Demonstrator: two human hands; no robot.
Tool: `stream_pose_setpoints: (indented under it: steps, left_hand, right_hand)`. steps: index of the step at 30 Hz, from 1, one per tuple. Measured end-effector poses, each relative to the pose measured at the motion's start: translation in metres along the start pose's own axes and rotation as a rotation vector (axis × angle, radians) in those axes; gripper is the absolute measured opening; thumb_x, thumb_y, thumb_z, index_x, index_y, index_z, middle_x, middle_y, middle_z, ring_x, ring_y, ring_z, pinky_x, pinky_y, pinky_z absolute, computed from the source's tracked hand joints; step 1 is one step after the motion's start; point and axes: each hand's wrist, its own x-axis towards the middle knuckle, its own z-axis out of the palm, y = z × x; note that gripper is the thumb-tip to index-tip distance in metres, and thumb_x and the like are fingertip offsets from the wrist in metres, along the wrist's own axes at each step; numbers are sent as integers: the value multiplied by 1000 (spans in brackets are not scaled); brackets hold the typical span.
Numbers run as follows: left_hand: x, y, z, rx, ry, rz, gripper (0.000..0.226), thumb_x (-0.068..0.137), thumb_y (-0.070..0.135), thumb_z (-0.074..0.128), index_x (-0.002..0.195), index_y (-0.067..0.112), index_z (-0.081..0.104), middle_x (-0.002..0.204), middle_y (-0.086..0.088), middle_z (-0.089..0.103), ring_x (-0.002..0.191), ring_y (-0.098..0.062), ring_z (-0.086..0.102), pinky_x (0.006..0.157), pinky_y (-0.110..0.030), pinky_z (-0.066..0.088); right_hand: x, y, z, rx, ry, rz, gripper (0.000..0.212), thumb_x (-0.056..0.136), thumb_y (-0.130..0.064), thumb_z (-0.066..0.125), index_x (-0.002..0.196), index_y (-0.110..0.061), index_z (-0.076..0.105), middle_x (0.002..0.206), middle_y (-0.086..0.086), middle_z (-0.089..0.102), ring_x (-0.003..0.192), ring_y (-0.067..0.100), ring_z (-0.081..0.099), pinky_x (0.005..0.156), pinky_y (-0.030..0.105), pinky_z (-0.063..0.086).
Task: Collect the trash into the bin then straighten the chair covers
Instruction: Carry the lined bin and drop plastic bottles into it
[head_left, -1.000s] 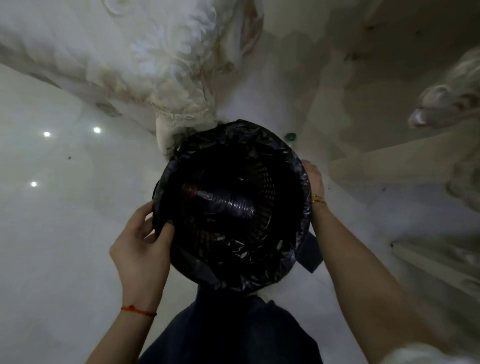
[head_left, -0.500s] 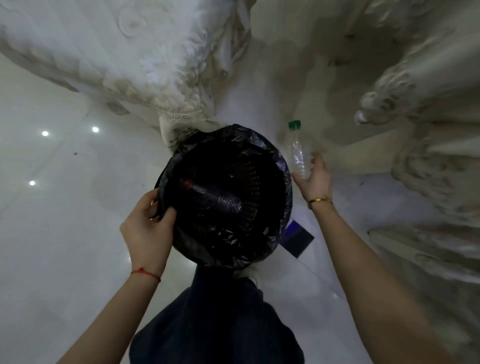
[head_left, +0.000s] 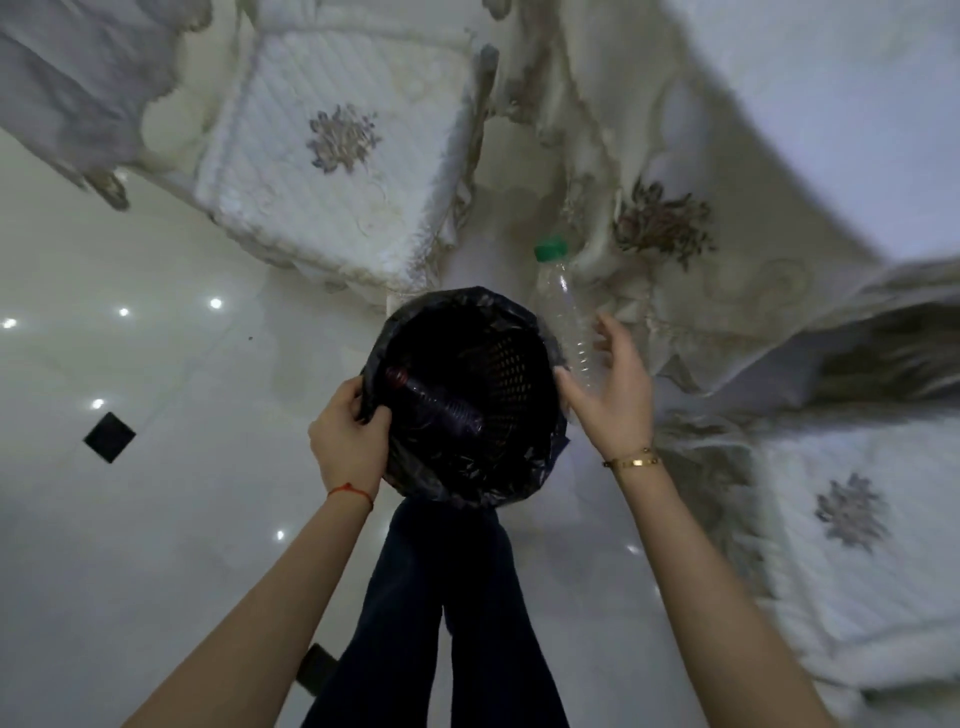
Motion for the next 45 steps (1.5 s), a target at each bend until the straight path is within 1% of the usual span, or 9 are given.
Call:
stream_pose_setpoints:
  steps: [2,5,9,13,18,21,33,37,45]
  left_hand:
    - [-22,24,-24,-20,-26,26,36,77,5,62,110,18,68,88,2,72,79,-11,67,74,-15,50]
    - [-51,57,-57,-37,-70,76,34,78,5,62,109,18,69,88,2,73,79,-7,68,71,-9,50]
    - [-87,90,-96,-45,-106,146,31,76,4,63,101,20,70,81,4,73,73,0,67,71,-19,54]
    - [-120,110,-124,-69,-129,187,31,74,3,63,95,26,69,72,15,67,67,6,64,68,-17,54]
    - [-153,111,-153,-97,-173,213,31,75,4,64,98,25,69,76,11,69,73,-3,68,71,-21,55]
    - [-170,103,-172,-117,-204,233,32,75,4,64,96,27,68,76,10,71,71,1,67,69,-18,54]
    - [-212,30,-266,23,-411,444,28,74,6,67,97,21,71,78,6,70,70,4,62,65,-8,46]
    - [-231,3,-287,83,-536,507,31,74,7,67,102,19,71,86,-2,75,81,-12,70,78,-29,56]
    - [-307,-33,-302,254,-830,661,31,73,6,66,98,23,70,82,0,75,80,-14,70,76,-33,56]
  right_hand:
    - [-24,-42,-30,22,10,-54,73,79,-29,74,140,-17,37,133,-1,52,116,11,52,99,30,46]
    - [-55,-94,-63,102,-31,-87,73,79,-29,75,140,-19,37,131,-7,51,113,4,53,96,17,44]
    - [-90,-135,-83,124,-140,-147,75,79,-23,74,141,-19,33,137,-5,47,119,6,50,102,27,43]
    - [-119,-148,-89,23,-211,-129,75,80,-23,72,142,-21,29,141,-2,43,125,10,46,105,30,41]
    - [-156,-156,-89,-159,-241,-69,76,81,-15,69,142,-21,25,142,4,39,117,24,53,94,36,48]
    - [-180,-160,-88,-230,-223,-24,72,83,-18,68,143,-16,28,143,8,39,122,26,50,98,35,45]
    - [-397,-212,-75,-194,254,143,41,88,-28,63,126,-17,54,123,-1,58,119,15,49,100,19,33]
    - [-494,-226,-56,-165,394,281,36,88,-26,63,123,-18,56,118,-2,60,114,13,51,98,19,34]
    - [-652,-233,-35,-109,644,568,35,88,-24,63,122,-18,57,116,-3,61,113,13,51,96,16,32]
